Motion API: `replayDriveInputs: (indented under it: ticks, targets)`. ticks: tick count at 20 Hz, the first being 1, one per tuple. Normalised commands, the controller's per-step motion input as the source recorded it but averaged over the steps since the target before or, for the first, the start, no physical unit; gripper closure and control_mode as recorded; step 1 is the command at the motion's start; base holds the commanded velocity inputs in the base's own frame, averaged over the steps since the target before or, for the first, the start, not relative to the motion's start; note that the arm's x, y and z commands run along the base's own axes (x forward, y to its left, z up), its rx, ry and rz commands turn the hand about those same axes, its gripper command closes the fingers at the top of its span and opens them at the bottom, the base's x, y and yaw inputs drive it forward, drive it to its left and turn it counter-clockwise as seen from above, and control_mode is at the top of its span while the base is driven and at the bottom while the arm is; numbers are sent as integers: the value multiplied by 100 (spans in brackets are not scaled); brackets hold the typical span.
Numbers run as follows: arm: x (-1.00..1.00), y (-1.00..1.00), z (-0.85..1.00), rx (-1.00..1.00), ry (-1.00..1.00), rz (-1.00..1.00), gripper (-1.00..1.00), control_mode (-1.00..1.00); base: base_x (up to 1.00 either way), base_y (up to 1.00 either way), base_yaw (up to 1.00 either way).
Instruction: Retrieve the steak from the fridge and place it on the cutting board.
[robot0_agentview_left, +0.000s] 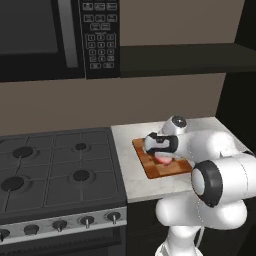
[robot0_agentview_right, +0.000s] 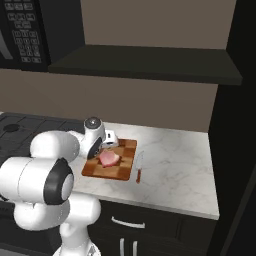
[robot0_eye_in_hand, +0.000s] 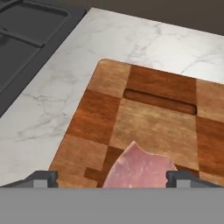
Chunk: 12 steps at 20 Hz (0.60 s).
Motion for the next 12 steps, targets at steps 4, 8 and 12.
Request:
replayDriveInputs:
  ticks: [4, 8, 12]
  targets:
    - [-48, 0, 83, 0, 0, 0, -100, -100, 0, 0, 0]
    - [-57, 0, 96, 0, 1, 0, -100, -100, 0, 0, 0]
    - [-69, 0, 81, 0, 4, -4, -100, -100, 0, 0, 0]
